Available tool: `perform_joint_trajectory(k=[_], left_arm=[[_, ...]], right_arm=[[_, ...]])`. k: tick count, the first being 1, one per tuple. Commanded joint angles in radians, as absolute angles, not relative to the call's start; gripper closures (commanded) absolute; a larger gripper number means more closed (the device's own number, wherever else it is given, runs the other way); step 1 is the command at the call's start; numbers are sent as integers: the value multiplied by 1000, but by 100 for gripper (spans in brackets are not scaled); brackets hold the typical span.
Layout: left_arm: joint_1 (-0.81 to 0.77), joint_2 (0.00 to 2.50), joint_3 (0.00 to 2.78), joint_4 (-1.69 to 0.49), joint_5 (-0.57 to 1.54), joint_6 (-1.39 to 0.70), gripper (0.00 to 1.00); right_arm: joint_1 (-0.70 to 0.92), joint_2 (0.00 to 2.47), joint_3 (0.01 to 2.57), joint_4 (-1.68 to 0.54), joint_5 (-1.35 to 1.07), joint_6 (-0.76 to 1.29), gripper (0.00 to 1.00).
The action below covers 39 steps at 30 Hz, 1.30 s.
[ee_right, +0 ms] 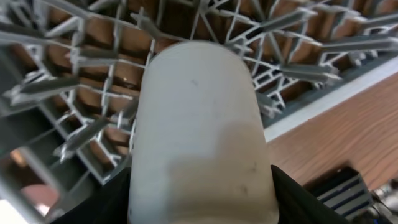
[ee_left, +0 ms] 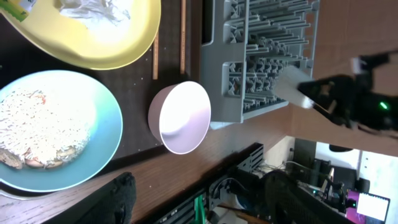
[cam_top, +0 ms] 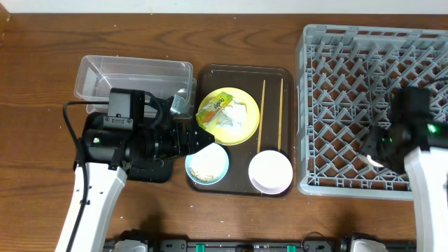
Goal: Sort waste into correct bins and load items into the dishwasher rack
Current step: 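Carry the cup with the right gripper and set it in the rack, then grasp the white tissue from the yellow plate with left gripper, drop in clear bin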
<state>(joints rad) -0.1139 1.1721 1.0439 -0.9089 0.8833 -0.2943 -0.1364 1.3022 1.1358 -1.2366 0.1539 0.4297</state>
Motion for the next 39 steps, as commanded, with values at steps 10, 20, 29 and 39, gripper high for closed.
perform_joint_trajectory(k=[10, 20, 29, 39], left_arm=[[-132, 1169, 1051, -938, 876, -218, 30], [-331, 1169, 1051, -921, 504, -269, 30], [-458, 1203, 1051, -830, 261, -319, 31], [-522, 1450, 1052, -526, 104, -225, 31]], right_arm=[[-143, 1286, 1244, -1171, -68, 348, 18], [-39, 1040, 1263, -1142, -464, 139, 17], [177, 1038, 1253, -1149, -360, 196, 19], [197, 1042, 1253, -1166, -258, 284, 14]])
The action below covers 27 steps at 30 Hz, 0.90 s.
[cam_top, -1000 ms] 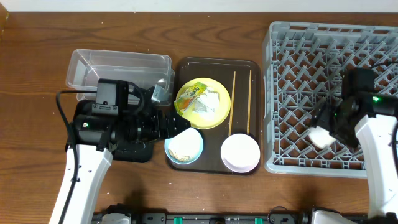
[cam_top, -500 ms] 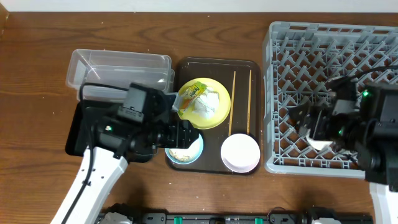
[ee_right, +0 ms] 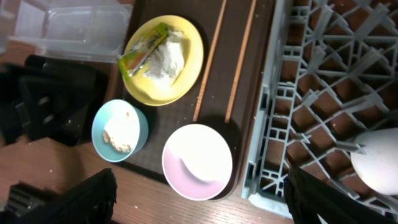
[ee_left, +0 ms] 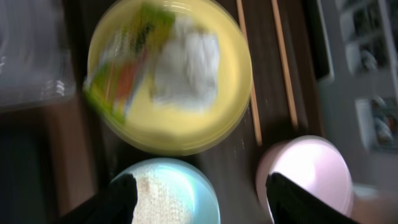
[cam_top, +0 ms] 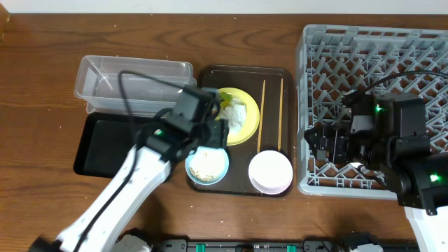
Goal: Sort waste into correct bins and load items into the dishwasher rack
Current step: 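Grasp the white tissue from the yellow plate with left gripper, drop in clear bin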
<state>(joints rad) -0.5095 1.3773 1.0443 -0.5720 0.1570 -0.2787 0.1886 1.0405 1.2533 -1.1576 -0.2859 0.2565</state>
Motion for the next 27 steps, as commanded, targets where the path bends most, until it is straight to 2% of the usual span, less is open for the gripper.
perform_joint_trajectory(k=[1, 5, 14, 17, 21, 27], left_arm=[[-524, 1480, 1052, -495, 104, -216, 31], [-525, 1567, 1058, -457, 115, -216, 41], [-537, 1568, 1058, -395, 122, -224, 42], [-558, 1580, 1055, -374, 77, -170, 42], [-568, 1650, 1054, -328, 9, -130, 41], [-562, 1800, 1054, -252, 12, -125, 41]], right_arm=[[197, 1042, 1253, -1172, -258, 284, 14], [197, 1042, 1253, -1191, -258, 284, 13], [197, 1042, 1253, -1211, -239, 284, 11], [197, 1042, 1253, -1215, -239, 284, 11], [197, 1042, 1253, -1216, -240, 284, 11], [197, 1042, 1253, -1216, -240, 284, 11]])
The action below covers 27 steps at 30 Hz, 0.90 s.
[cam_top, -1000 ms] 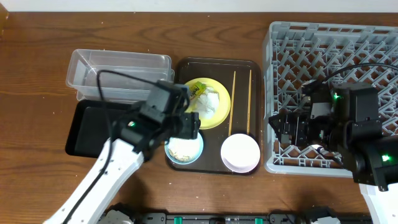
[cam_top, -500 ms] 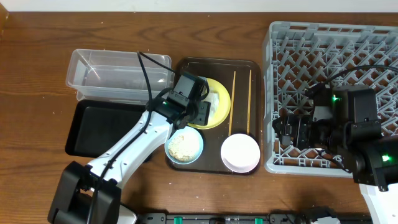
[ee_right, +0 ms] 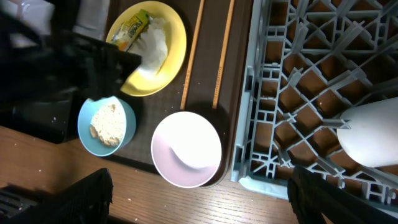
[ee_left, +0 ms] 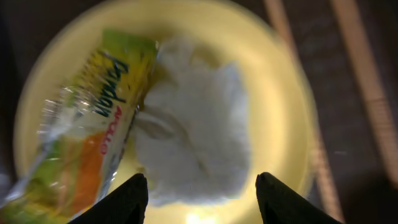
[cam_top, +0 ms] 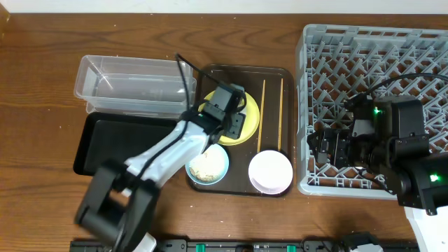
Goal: Sort waste into correct bins and load items into the dishwasher rack
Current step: 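Grasp the white tissue from the yellow plate with left gripper, drop in clear bin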
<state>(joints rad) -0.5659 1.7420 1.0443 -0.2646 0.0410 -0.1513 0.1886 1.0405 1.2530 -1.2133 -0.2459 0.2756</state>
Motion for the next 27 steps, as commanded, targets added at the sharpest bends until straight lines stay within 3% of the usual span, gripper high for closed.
perform_joint_trajectory(k=[1, 3, 6, 7, 14, 21, 23, 25, 27], left_arm=[[-562, 1815, 1054, -245, 16, -126, 42], [-564, 1830, 1054, -236, 38, -135, 55], [-563, 1814, 1063, -235, 82, -139, 89], [-561, 1799, 1069, -242, 95, -147, 94], [-511, 1581, 1131, -337, 91, -192, 94], [-305, 1479, 1132, -377, -87, -191, 94], [-248, 1501, 1132, -353, -89, -192, 88], [-212, 1534, 1132, -331, -44, -184, 51], [-206, 1560, 1132, -334, 15, -136, 36]], right_arm=[[197, 1042, 1253, -1216, -240, 284, 11], [197, 1042, 1253, -1216, -240, 284, 11], [197, 1042, 1253, -1216, -239, 284, 11], [197, 1042, 1253, -1216, -239, 284, 11], [197, 1042, 1253, -1220, -239, 284, 11], [197, 1042, 1253, -1221, -239, 284, 10], [197, 1042, 1253, -1218, -240, 284, 11], [197, 1042, 1253, -1216, -239, 284, 10], [197, 1042, 1253, -1215, -239, 284, 10]])
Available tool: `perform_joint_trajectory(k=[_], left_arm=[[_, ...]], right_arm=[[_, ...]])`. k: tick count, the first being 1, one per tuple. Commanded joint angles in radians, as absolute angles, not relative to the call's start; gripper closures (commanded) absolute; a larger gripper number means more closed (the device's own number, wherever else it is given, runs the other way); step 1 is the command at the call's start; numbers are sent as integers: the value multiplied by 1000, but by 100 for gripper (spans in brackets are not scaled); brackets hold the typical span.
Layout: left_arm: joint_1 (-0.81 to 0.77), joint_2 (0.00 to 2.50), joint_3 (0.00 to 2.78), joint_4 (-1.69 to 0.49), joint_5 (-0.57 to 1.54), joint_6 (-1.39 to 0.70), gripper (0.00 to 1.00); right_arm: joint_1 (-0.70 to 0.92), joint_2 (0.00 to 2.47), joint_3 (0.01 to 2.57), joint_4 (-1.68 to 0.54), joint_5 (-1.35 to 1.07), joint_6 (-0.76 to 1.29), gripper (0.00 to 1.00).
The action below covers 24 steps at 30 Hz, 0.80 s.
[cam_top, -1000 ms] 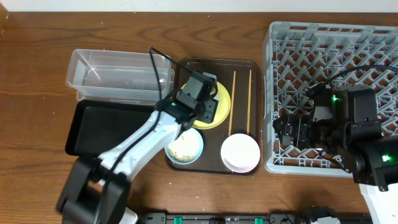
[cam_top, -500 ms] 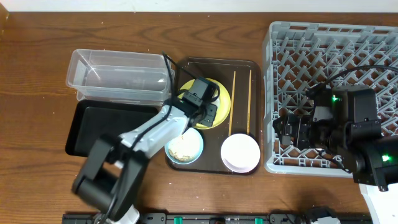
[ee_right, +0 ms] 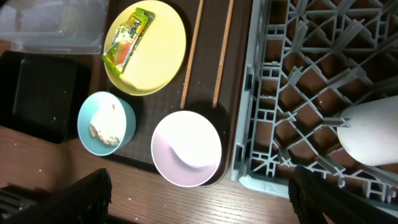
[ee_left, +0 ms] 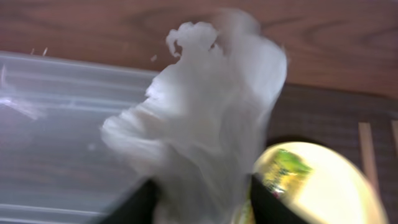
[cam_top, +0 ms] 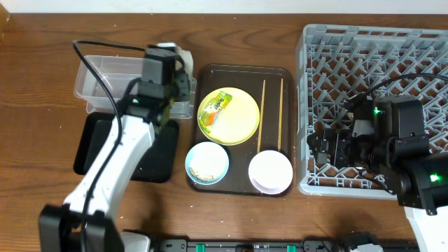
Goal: Sort waste into correct bins and load items into the dishwasher rack
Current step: 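Grasp the white tissue from the yellow plate with left gripper, drop in clear bin, then grasp the snack wrapper with the left gripper and drop it in the clear bin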
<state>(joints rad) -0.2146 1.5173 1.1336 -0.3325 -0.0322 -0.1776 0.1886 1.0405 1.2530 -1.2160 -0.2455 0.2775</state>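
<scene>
My left gripper (cam_top: 173, 68) is shut on a crumpled white tissue (ee_left: 205, 118) and holds it over the right end of the clear plastic bin (cam_top: 105, 77). On the brown tray (cam_top: 241, 70), the yellow plate (cam_top: 234, 119) carries only a green snack wrapper (cam_top: 215, 106). In front of it stand a blue bowl (cam_top: 207, 164) with food scraps and a pink bowl (cam_top: 270, 171). Two chopsticks (cam_top: 263, 115) lie on the tray's right side. My right gripper (cam_top: 323, 150) is open and empty at the grey dish rack's (cam_top: 308, 105) left edge. A white cup (ee_right: 370, 134) sits in the rack.
A black tray (cam_top: 98, 150) lies in front of the clear bin, under my left arm. The rack fills the table's right side. Bare wooden table (cam_top: 42, 56) lies to the left and along the front edge.
My left gripper was open around the tissue on the yellow plate. Now it is shut on the tissue, over the clear bin's right end. The right arm has not moved.
My right gripper held the white cup down in the rack while the left hovered near the blue bowl. Then the cup stood in the rack with the right gripper open, and the left was above the plate. It reached the tissue, which now hangs over the clear bin.
</scene>
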Motion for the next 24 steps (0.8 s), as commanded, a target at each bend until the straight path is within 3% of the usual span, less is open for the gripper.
perform_joint_trajectory(k=[1, 8, 14, 24], left_arm=[[-209, 1565, 1132, -342, 20, -128, 31], [-377, 1563, 1131, -340, 19, -124, 29], [-540, 1718, 1122, -279, -23, 81, 29], [-527, 1959, 1122, -155, -148, 40, 30]], right_arm=[[197, 1042, 1253, -1216, -239, 284, 10], [197, 1043, 1253, -1215, -239, 284, 10], [197, 1060, 1253, -1217, -240, 284, 10], [198, 1085, 1242, -1232, -244, 284, 10]])
